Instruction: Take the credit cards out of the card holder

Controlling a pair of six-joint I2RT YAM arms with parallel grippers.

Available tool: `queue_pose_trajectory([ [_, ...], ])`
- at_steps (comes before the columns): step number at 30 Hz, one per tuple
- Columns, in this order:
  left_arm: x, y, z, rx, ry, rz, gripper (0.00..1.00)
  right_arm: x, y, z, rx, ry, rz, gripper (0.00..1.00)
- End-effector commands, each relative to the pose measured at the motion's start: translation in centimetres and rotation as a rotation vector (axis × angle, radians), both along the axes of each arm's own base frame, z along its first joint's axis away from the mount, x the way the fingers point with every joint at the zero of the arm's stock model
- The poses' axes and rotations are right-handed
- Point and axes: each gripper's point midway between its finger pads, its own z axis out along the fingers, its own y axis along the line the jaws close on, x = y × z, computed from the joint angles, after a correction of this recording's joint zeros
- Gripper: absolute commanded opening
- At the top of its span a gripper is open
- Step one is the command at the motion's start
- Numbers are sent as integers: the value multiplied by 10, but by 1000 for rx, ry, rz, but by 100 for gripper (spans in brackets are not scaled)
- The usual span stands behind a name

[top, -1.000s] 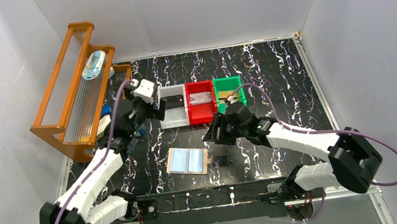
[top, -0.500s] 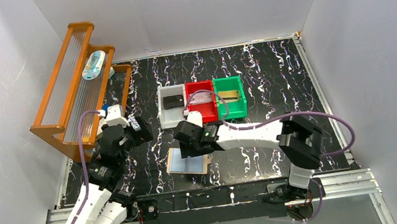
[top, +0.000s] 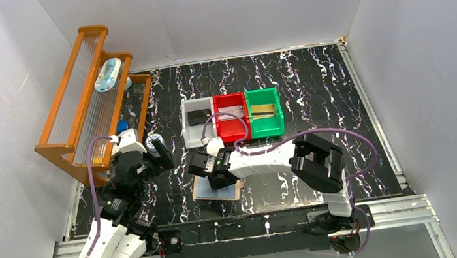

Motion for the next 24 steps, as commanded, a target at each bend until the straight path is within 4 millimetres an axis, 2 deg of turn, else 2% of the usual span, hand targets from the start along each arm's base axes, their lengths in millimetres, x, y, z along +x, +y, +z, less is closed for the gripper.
queue_pose_trajectory([
  [1, -2, 1, -5, 2, 22, 3, 98, 2, -32, 1, -95, -45, -26, 43],
  [7, -4, -10, -9, -11, 57, -55, 98, 12, -56, 7, -126, -105, 42, 36],
  [11, -3, -14, -11, -15, 72, -74, 98, 21, -66, 17, -139, -160, 117, 35],
  [13, -3, -14, -10, -17, 72, -74, 98, 25, -67, 33, -112, -190, 125, 38],
  [15, -3, -14, -10, -16, 69, -71, 98, 28, -64, 44, -84, -203, 133, 43],
  [16, -4, -14, -9, -17, 66, -71, 98, 27, -59, 50, -59, -199, 142, 51],
  [19, -4, -12, -8, -17, 59, -62, 98, 21, -37, 63, 63, -167, 136, 64],
  [21, -4, -11, -9, -14, 59, -58, 98, 15, -23, 64, 140, -131, 120, 71],
  [24, -4, -10, -11, -10, 69, -55, 98, 8, -11, 54, 178, -68, 72, 75],
])
